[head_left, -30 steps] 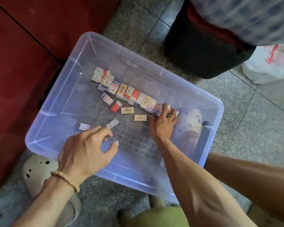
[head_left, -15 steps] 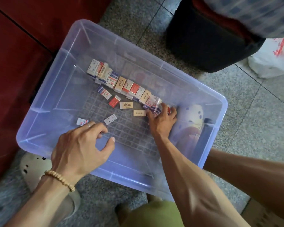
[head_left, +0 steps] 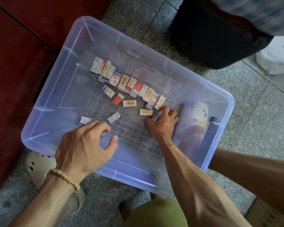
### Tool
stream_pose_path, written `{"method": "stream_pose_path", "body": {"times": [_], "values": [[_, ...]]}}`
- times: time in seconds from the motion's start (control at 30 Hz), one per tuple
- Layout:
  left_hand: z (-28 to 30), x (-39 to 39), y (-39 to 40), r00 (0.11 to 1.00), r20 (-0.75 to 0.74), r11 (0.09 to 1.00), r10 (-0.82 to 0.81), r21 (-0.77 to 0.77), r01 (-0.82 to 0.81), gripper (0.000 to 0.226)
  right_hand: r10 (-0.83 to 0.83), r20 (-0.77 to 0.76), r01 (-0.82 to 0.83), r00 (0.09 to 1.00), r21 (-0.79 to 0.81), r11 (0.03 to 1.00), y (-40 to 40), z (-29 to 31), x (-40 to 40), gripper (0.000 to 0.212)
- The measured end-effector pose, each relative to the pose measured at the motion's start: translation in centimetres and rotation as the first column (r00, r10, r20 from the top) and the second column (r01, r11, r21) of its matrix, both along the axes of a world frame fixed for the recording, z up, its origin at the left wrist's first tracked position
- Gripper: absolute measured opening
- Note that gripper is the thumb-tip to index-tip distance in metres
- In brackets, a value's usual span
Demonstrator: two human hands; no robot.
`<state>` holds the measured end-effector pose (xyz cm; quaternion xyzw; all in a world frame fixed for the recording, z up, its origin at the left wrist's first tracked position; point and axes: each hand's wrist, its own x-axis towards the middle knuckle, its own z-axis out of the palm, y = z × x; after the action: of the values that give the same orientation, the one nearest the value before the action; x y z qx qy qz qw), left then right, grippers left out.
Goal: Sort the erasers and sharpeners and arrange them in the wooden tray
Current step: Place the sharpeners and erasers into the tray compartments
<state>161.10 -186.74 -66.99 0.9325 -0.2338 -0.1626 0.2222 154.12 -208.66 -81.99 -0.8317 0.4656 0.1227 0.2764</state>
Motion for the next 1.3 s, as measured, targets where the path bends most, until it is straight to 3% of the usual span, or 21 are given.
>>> {"method": "stream_pose_path", "body": {"times": [0.27,0.43,0.53,0.6,0.67,0.73,0.83,0.9,1.03,1.1,1.23,1.3], "values": [[0.0,0.0,0.1,1.0,0.004,1.0,-0.001,-0.001,0.001,0.025,0.217,-0.115,-0.233,0.969,-0.148,0.961,2.0,-0.5,-1.6,0.056],[0.0,0.0,0.1,1.0,0.008,1.0,0.001,-0.008,-0.001,0.024,0.216,-0.165,-0.232,0.962,-0.089,0.969,1.6,-0.4,-0.9,0.062],[0.0,-0.1,0.0,1.0,0.004,1.0,0.011,-0.019,-0.011,0.024,0.095,-0.124,-0.094,0.988,0.014,0.995,1.8,0.1,-0.8,0.047],[0.0,-0.1,0.0,1.0,-0.007,0.999,0.021,-0.024,-0.021,0.025,-0.128,-0.075,0.14,0.989,0.184,0.973,2.1,1.2,-0.3,0.038],[0.0,-0.1,0.1,0.999,-0.014,0.999,0.031,-0.024,-0.031,0.025,-0.423,-0.003,0.38,0.906,0.449,0.809,2.3,2.9,0.3,0.028],[0.0,-0.1,0.2,0.999,-0.038,0.999,0.033,-0.037,-0.035,0.025,-0.598,-0.013,0.424,0.801,0.718,0.553,2.3,5.3,0.7,0.024],[0.3,0.0,0.3,0.996,-0.082,0.995,0.03,-0.09,-0.038,0.024,-0.702,-0.033,0.193,0.712,0.97,0.15,2.6,9.1,1.3,0.028],[1.0,0.0,0.2,0.995,-0.099,0.991,0.032,-0.13,-0.045,0.024,-0.672,-0.026,0.067,0.74,0.997,0.035,2.9,11.3,2.0,0.028],[4.3,-0.4,-0.4,0.993,-0.1,0.972,0.056,-0.222,-0.077,0.034,-0.661,0.017,-0.079,0.75,0.995,-0.065,3.9,15.3,4.0,0.04],[6.3,-0.8,-1.1,0.992,-0.086,0.96,0.088,-0.26,-0.108,0.038,-0.649,0.063,-0.116,0.758,0.992,-0.04,4.7,17.1,4.9,0.046],[9.5,-0.9,-2.0,0.976,-0.103,0.931,0.192,-0.294,-0.214,0.036,-0.661,0.141,-0.153,0.737,0.987,0.041,6.1,20.8,5.7,0.019],[11.1,-0.7,-2.1,0.959,-0.146,0.906,0.244,-0.317,-0.279,0.032,-0.674,0.154,-0.156,0.723,0.986,0.057,6.6,22.8,5.8,0.023]]}}
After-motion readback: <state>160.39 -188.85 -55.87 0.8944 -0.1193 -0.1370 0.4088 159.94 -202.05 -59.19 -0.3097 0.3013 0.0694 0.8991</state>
